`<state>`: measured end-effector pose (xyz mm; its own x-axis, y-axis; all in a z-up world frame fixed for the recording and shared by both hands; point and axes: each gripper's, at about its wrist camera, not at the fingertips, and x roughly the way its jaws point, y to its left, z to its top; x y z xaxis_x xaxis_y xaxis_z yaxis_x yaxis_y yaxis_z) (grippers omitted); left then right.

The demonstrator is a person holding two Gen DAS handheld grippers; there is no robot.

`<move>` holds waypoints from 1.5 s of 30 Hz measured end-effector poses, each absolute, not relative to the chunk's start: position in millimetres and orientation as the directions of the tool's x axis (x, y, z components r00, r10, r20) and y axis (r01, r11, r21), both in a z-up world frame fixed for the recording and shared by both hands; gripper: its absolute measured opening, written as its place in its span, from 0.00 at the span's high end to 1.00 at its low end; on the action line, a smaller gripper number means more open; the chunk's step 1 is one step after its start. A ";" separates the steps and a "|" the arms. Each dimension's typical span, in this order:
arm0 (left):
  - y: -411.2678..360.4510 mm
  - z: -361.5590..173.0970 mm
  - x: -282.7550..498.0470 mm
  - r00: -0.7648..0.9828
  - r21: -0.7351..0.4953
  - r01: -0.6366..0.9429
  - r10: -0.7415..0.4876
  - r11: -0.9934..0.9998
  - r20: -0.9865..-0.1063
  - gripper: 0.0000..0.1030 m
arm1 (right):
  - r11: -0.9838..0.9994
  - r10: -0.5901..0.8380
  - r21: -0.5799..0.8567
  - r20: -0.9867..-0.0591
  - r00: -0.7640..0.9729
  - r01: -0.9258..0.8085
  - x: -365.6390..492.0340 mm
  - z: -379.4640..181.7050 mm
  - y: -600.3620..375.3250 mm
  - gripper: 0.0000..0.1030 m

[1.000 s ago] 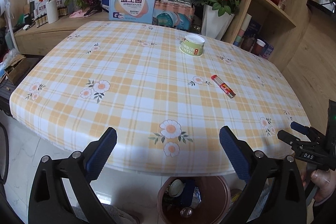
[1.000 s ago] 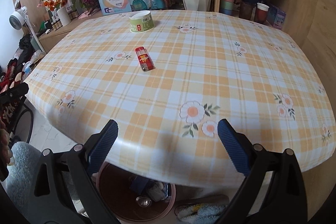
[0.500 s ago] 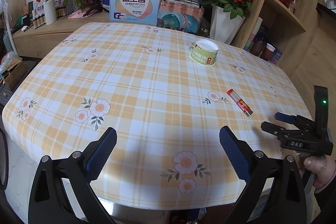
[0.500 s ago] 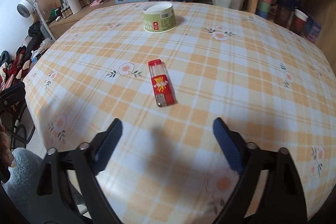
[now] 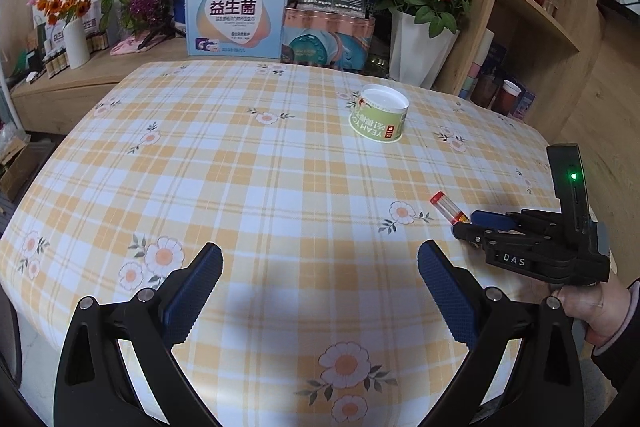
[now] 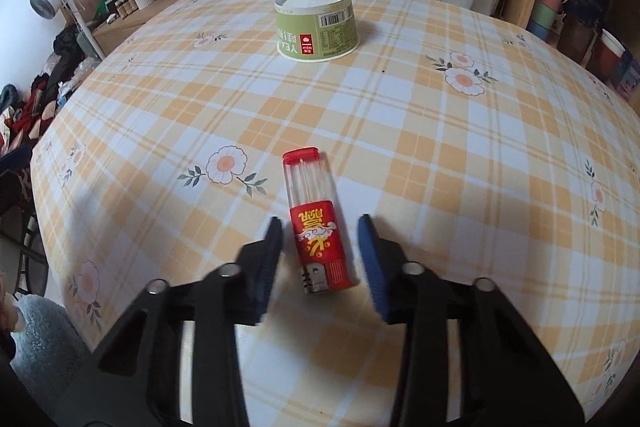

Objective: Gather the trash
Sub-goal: 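Reach to the red toothpick box and grasp it with the right gripper, then grasp the green paper cup with the left gripper while the right holds the red box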

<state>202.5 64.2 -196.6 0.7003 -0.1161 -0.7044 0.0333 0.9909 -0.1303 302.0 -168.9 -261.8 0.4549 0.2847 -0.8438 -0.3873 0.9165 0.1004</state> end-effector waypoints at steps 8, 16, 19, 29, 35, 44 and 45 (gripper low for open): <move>39.0 -193.2 253.9 0.714 -0.143 0.132 -0.194 0.981 -0.673 0.07 | 0.927 0.302 0.128 -0.811 0.502 -0.353 307.2 -250.3 -194.3 0.74; -9.4 -198.1 352.3 0.717 -0.034 0.263 -0.219 0.964 -0.662 0.07 | 0.952 0.286 0.172 -0.793 0.538 -0.253 308.1 -244.3 -251.3 0.74; -25.9 -206.8 390.3 0.713 0.021 0.269 -0.185 0.963 -0.676 0.07 | 0.957 0.283 0.190 -0.786 0.550 -0.221 304.9 -243.8 -269.8 0.74; -48.8 -242.6 469.8 0.630 0.032 0.233 -0.126 0.972 -0.766 0.07 | 0.966 0.257 0.219 -0.770 0.584 -0.137 291.5 -238.9 -321.3 0.74; -42.6 -252.1 483.6 0.585 -0.001 0.173 -0.103 0.985 -0.804 0.29 | 0.969 0.237 0.233 -0.768 0.596 -0.085 276.9 -236.0 -342.4 0.74; -32.5 -224.7 413.8 0.620 0.028 0.288 -0.164 0.957 -0.768 0.29 | 0.964 0.247 0.255 -0.749 0.614 -0.077 251.7 -228.3 -337.6 0.74; -30.6 -220.8 404.7 0.620 0.025 0.301 -0.175 0.953 -0.765 0.29 | 0.962 0.253 0.259 -0.747 0.615 -0.081 247.8 -227.3 -334.2 0.74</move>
